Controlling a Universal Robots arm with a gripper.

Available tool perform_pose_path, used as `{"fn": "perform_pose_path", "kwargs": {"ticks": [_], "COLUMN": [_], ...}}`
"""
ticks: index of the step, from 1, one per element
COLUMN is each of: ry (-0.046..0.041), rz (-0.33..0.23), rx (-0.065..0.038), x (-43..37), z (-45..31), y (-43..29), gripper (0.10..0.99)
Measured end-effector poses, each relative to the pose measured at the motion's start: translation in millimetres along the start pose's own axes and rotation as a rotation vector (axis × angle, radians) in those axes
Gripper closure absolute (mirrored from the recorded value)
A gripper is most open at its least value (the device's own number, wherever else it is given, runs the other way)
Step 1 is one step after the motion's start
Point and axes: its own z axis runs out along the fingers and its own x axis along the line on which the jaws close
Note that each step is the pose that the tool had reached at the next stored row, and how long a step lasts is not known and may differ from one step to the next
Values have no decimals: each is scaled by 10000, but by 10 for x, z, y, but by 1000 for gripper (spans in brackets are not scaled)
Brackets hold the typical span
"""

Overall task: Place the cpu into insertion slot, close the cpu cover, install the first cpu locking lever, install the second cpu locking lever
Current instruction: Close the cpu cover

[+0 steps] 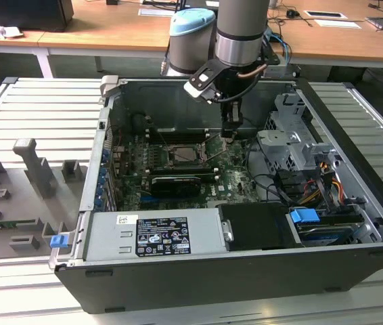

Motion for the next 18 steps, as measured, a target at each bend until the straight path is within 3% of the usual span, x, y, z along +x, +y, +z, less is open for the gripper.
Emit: {"fn": "perform_pose_path", "kwargs": {"ticks": [8, 18], "ry": [1, 0], "rz": [-1, 1], "rx": [-1, 14], "x": [3, 13], "z": [10, 30], "y": [59, 202], "gripper": [980, 980]}}
